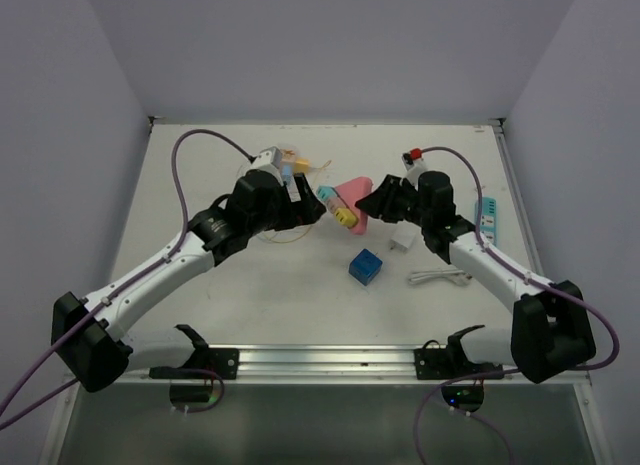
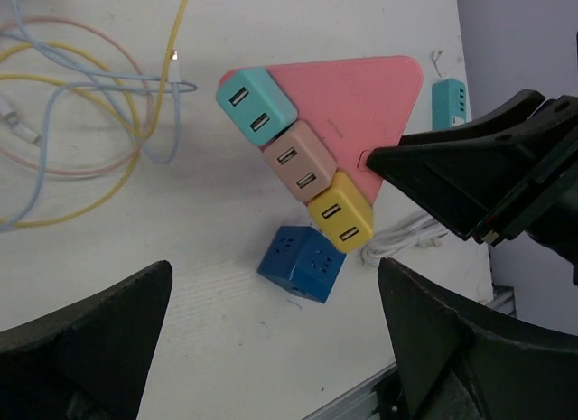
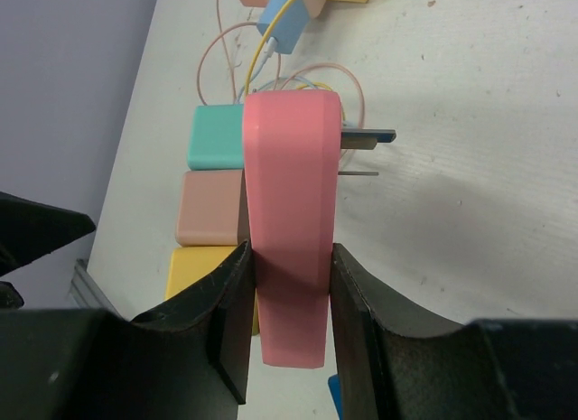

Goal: Pull the plug off the socket

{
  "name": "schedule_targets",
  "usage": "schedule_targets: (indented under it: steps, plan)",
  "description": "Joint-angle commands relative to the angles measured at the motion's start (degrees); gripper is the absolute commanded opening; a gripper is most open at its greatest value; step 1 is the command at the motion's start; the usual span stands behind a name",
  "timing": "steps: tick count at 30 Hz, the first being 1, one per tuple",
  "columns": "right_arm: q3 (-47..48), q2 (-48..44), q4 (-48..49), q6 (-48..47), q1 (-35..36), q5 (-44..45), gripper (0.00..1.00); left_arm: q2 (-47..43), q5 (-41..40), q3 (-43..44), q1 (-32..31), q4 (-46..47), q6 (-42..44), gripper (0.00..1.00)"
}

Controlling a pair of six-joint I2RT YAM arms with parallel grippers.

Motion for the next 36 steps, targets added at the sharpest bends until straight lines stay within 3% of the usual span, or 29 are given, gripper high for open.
schedule_targets:
  steps: [1, 8, 16, 29, 36]
  plan:
    - [-1.28, -4.07, 2.21, 0.79, 2.57, 5.83, 0.00, 3.47, -0.28, 3.69, -2.81, 1.32, -9.35, 1.00]
    - [-5.51, -8.47, 4.67, 2.64, 6.45, 14.18, 0.00, 9.19, -2.47, 4.22, -7.91, 3.79, -20.52, 0.99]
    - [-8.84, -10.84, 6.43, 4.04, 8.56, 18.58, 0.00, 11.12, -3.79, 0.62, -9.93, 6.06, -32.48, 0.91]
    - [-10.43, -13.66, 7.14, 4.66, 9.87, 21.92, 0.00, 17.45, -5.12, 2.37, -10.46, 6.24, -36.09, 0.77]
    - [-11.13, -13.66, 7.66, 5.19, 10.14, 22.62, 0.00, 19.03, -4.85, 2.73, -11.08, 9.14, -36.35, 0.60]
